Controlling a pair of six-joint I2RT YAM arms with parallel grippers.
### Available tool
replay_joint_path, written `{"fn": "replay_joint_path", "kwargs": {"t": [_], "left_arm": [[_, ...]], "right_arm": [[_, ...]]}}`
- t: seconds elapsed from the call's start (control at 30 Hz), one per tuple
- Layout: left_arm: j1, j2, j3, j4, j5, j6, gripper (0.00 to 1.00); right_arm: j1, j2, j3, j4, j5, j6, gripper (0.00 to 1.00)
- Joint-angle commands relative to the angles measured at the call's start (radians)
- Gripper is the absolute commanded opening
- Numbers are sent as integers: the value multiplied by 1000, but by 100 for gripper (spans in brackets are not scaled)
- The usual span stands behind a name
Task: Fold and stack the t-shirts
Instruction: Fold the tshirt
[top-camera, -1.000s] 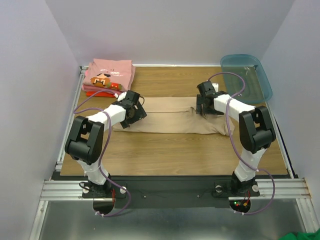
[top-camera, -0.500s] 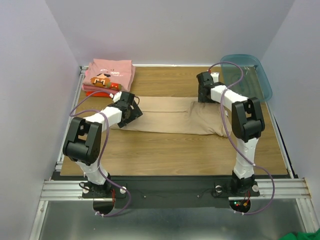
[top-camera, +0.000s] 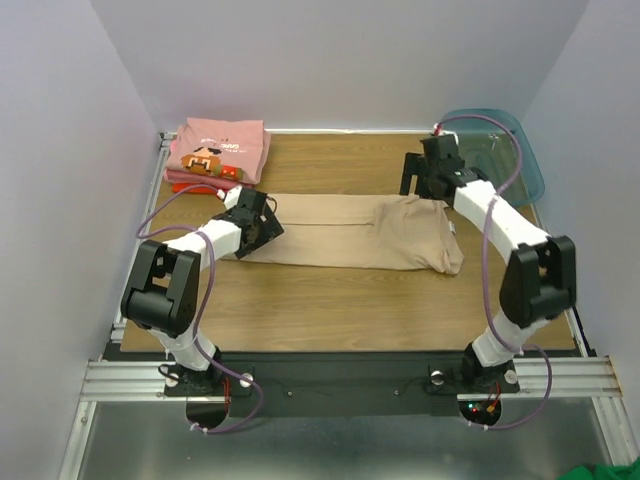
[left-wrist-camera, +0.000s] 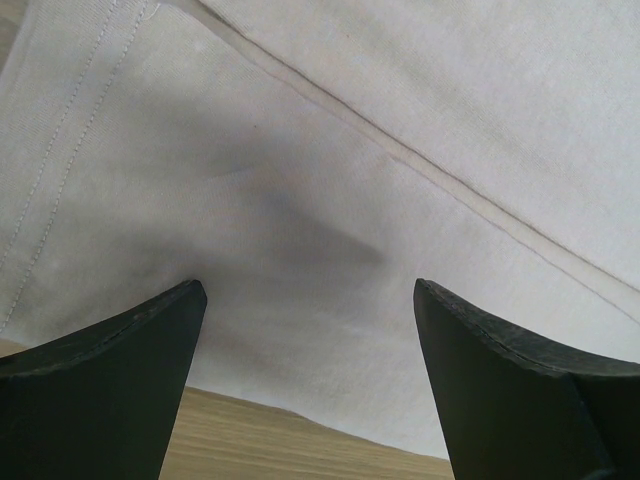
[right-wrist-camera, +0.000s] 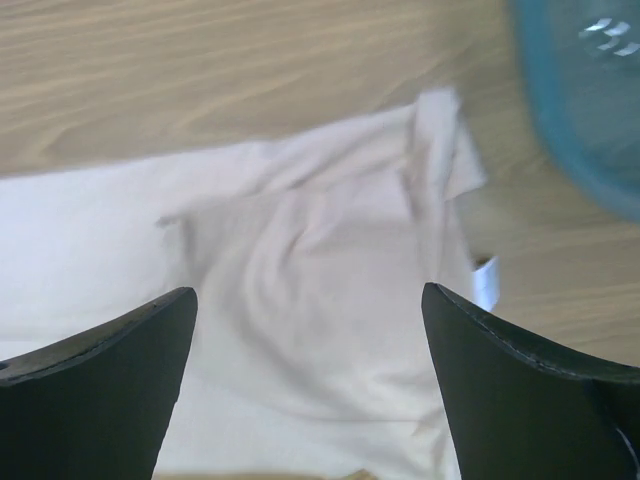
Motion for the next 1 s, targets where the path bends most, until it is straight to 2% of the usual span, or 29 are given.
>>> {"fn": "replay_joint_path", "kwargs": {"t": [0.0,0.1,0.27,0.37,0.53,0.57,0.7,0.77,0.83,0.97], "left_arm": [[12,-17,-81,-95,5,-6,98],[2,-23,-134,-86,26,-22,98],[-36,-41,-198,-72,59,-72,98],[-76,-49,-223,-80,74,-126,98],[-148,-54,-250,-74,161,-203,98],[-183,-54,-258,-72,177,-215,98],[-324,-63,-351,-46,278,-331,98],[-405,-61,-381,26,325,-422,98],[-531,-35,-367,95,368,-463,98],[-677,93,-191,58,333,-457,98]], "right_arm": [[28,-147,-224,83,-250,121,100],[39,-178,-344,121,-263,140,100],[39,-59,-352,146,-284,164,100],[39,94,-243,163,-283,117,100],[39,346,30,163,-255,-32,100],[39,421,126,163,-250,-102,100],[39,599,341,163,-315,-239,100],[39,694,477,161,-402,-268,100],[41,750,568,163,-572,-268,100],[51,886,814,164,-799,-251,100]]}}
